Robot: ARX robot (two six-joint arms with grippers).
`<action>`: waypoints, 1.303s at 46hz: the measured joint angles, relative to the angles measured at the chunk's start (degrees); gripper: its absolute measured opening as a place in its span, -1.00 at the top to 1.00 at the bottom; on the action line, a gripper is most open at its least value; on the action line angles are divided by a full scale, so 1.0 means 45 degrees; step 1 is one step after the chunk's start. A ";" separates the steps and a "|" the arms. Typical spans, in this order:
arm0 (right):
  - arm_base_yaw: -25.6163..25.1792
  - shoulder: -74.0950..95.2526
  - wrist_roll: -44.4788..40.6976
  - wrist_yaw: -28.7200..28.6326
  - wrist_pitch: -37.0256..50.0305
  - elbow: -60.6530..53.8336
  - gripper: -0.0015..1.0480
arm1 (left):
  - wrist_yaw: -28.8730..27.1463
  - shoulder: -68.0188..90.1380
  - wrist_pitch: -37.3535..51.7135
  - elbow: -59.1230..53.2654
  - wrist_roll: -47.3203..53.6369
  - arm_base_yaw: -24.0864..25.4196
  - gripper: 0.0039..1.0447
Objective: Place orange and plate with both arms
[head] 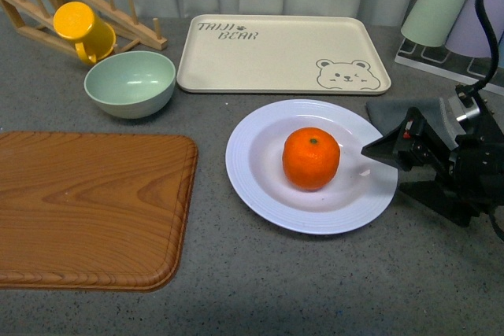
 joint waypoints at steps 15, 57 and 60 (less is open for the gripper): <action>0.0277 0.0393 0.0452 0.0253 -0.0024 0.0427 -0.68 | 0.0000 0.0000 0.0000 0.0000 0.0000 0.0000 -0.88; 0.0194 0.0471 0.1938 -0.0903 0.1661 0.0257 0.95 | 0.0000 0.0000 0.0000 0.0000 0.0000 0.0000 -0.88; 0.0165 0.0505 0.2108 -0.1030 0.1899 0.0199 0.95 | 0.0000 0.0000 0.0000 0.0000 0.0000 0.0000 -0.88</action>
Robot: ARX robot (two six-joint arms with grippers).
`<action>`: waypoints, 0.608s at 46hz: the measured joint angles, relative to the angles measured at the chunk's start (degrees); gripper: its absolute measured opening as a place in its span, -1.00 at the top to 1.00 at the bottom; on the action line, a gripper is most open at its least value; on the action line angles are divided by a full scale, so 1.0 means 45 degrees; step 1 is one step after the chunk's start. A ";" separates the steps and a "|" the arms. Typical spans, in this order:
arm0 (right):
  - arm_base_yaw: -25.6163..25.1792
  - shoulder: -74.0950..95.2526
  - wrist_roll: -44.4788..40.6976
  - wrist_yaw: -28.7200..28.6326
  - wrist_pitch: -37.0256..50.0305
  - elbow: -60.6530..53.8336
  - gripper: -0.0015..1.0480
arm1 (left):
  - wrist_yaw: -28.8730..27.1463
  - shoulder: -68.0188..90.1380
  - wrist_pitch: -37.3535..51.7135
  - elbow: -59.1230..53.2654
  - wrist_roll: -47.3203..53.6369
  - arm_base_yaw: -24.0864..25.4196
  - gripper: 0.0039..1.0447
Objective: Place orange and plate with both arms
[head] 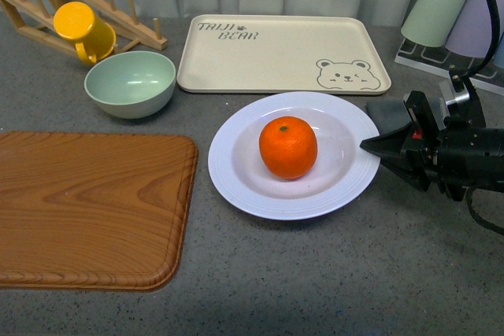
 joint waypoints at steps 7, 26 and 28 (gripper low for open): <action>-0.0112 0.0112 0.0248 -0.0243 0.0398 -0.0092 0.95 | 0.0000 0.0000 0.0000 0.0000 0.0000 0.0000 -0.88; -0.0559 0.0301 0.0743 -0.0763 0.1307 -0.0277 0.96 | 0.0000 0.0000 0.0000 0.0000 0.0000 0.0000 -0.88; -0.0583 0.0335 0.0855 -0.0894 0.1501 -0.0287 0.96 | 0.0000 0.0000 0.0000 0.0000 0.0000 0.0000 -0.88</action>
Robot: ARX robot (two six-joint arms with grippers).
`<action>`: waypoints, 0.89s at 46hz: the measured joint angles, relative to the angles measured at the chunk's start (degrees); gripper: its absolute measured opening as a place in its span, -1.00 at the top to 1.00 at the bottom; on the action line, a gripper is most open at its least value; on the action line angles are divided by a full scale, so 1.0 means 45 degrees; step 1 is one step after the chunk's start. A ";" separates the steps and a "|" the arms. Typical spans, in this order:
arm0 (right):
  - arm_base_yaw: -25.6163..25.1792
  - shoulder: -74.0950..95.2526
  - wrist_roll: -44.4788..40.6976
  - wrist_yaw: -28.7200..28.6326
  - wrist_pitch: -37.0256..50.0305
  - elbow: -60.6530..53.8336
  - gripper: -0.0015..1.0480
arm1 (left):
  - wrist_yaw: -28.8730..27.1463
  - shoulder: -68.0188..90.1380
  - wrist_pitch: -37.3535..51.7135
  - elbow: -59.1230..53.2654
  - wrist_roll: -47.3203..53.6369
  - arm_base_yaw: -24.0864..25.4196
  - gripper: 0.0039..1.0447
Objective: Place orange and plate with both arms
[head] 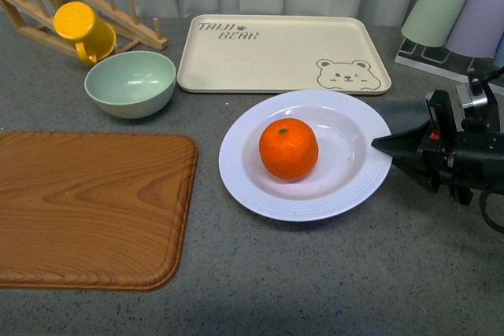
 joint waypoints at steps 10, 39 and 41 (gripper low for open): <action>-0.0121 0.0330 0.0743 -0.0559 0.1564 -0.0102 0.96 | 0.0000 0.0000 0.0000 0.0000 0.0000 0.0000 -0.88; -0.0296 0.1200 0.2652 -0.1273 0.4862 -0.0340 0.96 | 0.0000 0.0000 0.0000 0.0000 0.0000 0.0000 -0.88; -0.0296 0.1239 0.2875 -0.1355 0.5134 -0.0374 0.96 | 0.0005 0.0000 0.0000 0.0000 0.0000 0.0000 -0.88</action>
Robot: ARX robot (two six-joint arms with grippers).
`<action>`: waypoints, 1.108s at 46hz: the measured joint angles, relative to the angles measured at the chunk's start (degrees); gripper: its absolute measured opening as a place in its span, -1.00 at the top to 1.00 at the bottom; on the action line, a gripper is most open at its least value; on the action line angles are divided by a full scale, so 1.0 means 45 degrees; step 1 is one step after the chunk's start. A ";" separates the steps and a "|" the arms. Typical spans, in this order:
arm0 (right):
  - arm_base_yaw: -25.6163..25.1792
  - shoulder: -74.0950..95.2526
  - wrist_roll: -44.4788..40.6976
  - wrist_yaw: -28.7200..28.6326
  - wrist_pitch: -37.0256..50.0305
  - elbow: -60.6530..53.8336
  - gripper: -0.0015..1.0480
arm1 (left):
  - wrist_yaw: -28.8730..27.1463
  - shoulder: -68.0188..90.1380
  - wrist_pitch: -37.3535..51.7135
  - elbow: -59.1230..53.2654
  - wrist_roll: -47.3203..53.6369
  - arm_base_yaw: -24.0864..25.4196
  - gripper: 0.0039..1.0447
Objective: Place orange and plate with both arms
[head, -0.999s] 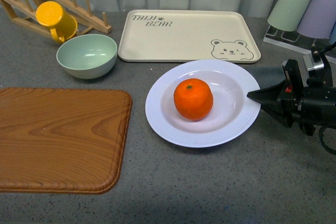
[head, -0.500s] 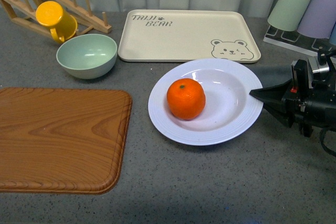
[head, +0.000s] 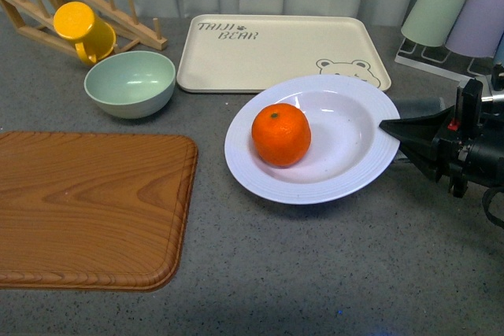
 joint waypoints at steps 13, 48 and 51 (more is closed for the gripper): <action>0.0073 0.0068 0.0996 -0.0170 0.1316 0.0044 0.96 | -0.0005 0.0000 0.0000 0.0000 0.0000 0.0000 -0.88; 0.0238 0.1855 0.3152 0.1146 -0.0068 0.6683 0.96 | -0.0005 -0.0010 0.0000 0.0000 0.0000 0.0000 -0.88; 0.0321 0.2259 0.3191 0.1253 -0.0578 0.7504 0.96 | -0.0010 -0.0010 0.0000 0.0000 0.0000 0.0000 -0.88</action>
